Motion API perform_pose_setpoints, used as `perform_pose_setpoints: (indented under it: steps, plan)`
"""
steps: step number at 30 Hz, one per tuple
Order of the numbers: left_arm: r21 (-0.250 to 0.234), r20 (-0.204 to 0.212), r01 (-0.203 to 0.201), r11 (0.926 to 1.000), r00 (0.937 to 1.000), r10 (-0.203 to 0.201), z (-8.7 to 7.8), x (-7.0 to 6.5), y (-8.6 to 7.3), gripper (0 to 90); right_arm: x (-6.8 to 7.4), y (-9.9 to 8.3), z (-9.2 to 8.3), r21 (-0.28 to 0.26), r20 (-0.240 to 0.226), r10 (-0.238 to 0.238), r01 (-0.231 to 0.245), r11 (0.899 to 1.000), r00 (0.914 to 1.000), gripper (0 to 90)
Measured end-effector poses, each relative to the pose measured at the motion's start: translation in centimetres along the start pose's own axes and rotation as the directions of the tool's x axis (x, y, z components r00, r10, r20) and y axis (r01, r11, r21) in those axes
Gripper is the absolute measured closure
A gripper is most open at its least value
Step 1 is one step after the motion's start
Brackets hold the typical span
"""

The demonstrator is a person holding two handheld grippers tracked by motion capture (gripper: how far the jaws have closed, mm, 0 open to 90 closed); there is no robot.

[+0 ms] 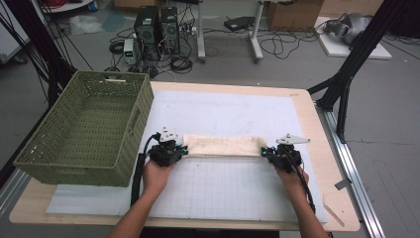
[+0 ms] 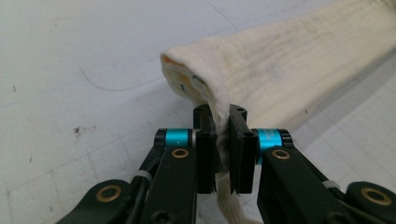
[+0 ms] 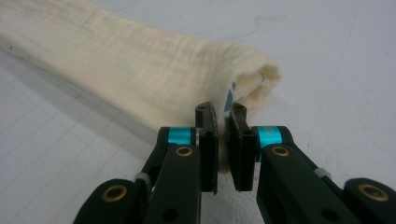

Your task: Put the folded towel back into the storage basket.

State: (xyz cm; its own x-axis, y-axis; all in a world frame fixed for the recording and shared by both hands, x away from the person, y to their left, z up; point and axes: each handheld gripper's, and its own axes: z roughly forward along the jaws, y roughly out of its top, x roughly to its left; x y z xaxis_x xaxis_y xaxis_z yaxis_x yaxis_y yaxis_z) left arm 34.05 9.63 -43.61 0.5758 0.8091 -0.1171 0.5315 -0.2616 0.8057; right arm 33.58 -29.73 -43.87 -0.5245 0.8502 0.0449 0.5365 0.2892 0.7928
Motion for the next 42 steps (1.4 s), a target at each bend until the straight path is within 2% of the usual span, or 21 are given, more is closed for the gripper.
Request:
perform_pose_setpoints:
  steps: [8,12,24,32,35,42]
  plan:
    - [-0.03,0.01,-0.035,0.9989,0.9993,0.035,-0.9,-0.7,0.3,83.0,-0.4,0.1,-0.7,-0.029,-0.015,-0.008,0.008,1.0,0.9999,83.7]
    - [-0.038,0.017,-0.068,0.997,0.9975,0.069,-1.8,-0.7,0.4,83.0,-0.3,0.2,-0.9,-0.057,-0.03,-0.027,0.026,0.998,0.9992,83.7]
    - [-0.103,0.032,-0.073,0.992,0.9966,0.077,-4.2,-1.0,1.0,83.0,0.0,0.6,-1.7,-0.115,-0.057,-0.066,0.059,0.992,0.9962,83.7]
    - [-0.131,0.038,-0.081,0.988,0.9955,0.087,-5.7,-1.2,1.2,83.0,0.3,1.2,-2.3,-0.144,-0.065,-0.086,0.076,0.987,0.9942,83.7]
    - [-0.141,0.035,-0.086,0.9862,0.9951,0.092,-6.2,-1.3,1.4,83.0,0.4,1.3,-2.3,-0.15,-0.071,-0.08,0.068,0.986,0.9943,83.6]
    - [-0.15,0.03,-0.083,0.9852,0.9956,0.089,-6.8,-1.3,1.4,83.0,0.5,2.2,-2.6,-0.179,-0.082,-0.092,0.076,0.981,0.9924,83.7]
